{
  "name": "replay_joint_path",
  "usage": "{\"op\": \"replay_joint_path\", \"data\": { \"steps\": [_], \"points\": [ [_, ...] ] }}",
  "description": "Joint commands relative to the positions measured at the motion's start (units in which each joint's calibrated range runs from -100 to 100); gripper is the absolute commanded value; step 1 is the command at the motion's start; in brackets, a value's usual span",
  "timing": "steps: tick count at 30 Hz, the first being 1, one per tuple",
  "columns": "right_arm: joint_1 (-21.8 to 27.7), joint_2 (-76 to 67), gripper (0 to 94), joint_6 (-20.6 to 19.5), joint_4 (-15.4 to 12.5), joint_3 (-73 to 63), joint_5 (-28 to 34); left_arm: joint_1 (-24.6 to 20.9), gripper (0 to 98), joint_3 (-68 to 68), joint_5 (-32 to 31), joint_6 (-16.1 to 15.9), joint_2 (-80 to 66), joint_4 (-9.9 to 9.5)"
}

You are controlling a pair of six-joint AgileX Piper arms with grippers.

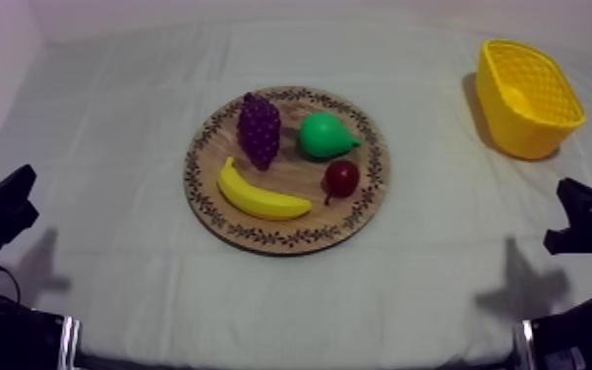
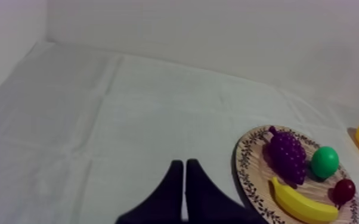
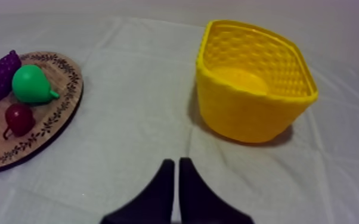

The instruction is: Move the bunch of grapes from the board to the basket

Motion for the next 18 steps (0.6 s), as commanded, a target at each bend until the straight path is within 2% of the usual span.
{"op": "replay_joint_path", "data": {
  "steps": [1, 7, 18],
  "points": [
    [-0.01, 0.02, 0.7, -0.02, 0.05, 0.0, -0.07, -0.03, 0.1, -0.03, 0.01, 0.0, 0.0, 0.02],
    [-0.01, 0.02, 0.7, 0.36, 0.03, 0.0, -0.07, -0.03, 0.1, -0.03, 0.01, 0.0, 0.0, 0.02],
    [-0.74, 5.52, 0.6, 5.37, -0.88, -4.89, -2.19, -0.03, 0.1, -0.03, 0.01, 0.0, 0.0, 0.02]
  ]
}}
